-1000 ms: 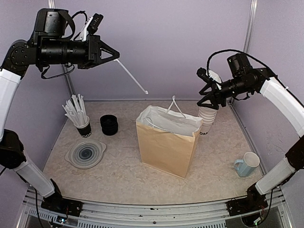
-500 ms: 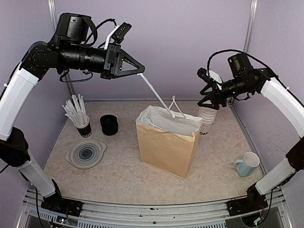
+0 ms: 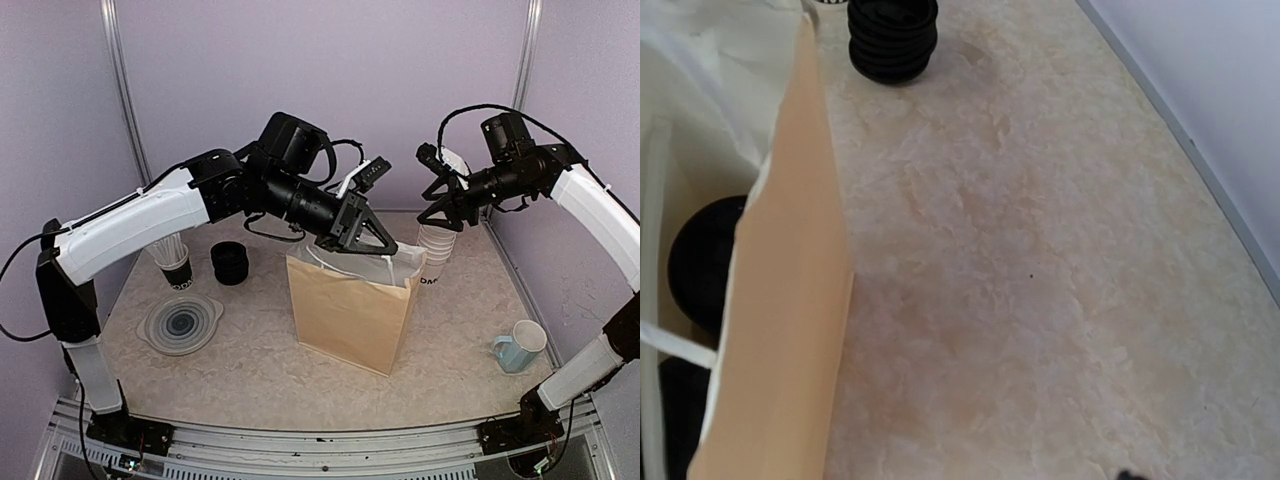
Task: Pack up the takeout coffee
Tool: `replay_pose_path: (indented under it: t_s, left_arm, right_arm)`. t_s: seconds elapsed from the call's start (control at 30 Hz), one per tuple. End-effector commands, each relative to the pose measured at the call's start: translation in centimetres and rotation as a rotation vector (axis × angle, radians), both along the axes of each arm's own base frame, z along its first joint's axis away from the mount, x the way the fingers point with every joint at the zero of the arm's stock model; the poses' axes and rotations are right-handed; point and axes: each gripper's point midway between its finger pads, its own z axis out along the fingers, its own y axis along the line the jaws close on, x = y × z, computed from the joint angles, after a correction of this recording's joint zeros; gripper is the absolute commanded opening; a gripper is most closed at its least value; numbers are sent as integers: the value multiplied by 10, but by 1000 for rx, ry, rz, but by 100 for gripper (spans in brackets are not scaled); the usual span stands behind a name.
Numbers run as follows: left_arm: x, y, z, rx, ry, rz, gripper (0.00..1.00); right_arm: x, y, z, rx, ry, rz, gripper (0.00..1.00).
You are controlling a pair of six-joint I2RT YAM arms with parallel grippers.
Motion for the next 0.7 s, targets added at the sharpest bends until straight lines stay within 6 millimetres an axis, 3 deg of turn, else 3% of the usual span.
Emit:
replay_pose_path:
  t_s: [0.0,0.13,0.2,0.3,0.37,0.5,0.6,0.67]
  left_arm:
    - [34,10,-21,118,-68,115,7]
    - [65,39,-30,204,-111,254,21]
    - [77,56,-18,211,-156,319,34]
    - [98,81,1,216,-229,423,44]
    - [109,98,13,210,-262,472,47]
    - [140,152,31,255,-341,635,50]
    - [175,204,31,359,-431,820,55]
    - [193,240,35,433,-520,952,62]
  right_arm:
    - [-4,-7,7,6,-19,-18,66]
    - [-5,-8,7,4,-25,-22,66]
    - [-5,-8,6,3,-26,-23,66]
    - [-4,-9,6,-1,-29,-31,67]
    - [0,-13,9,-12,-50,-58,67]
    - [14,-31,27,-26,-137,-176,69]
    - [30,-56,49,28,-190,-313,98]
    - [32,-67,58,68,-202,-345,99]
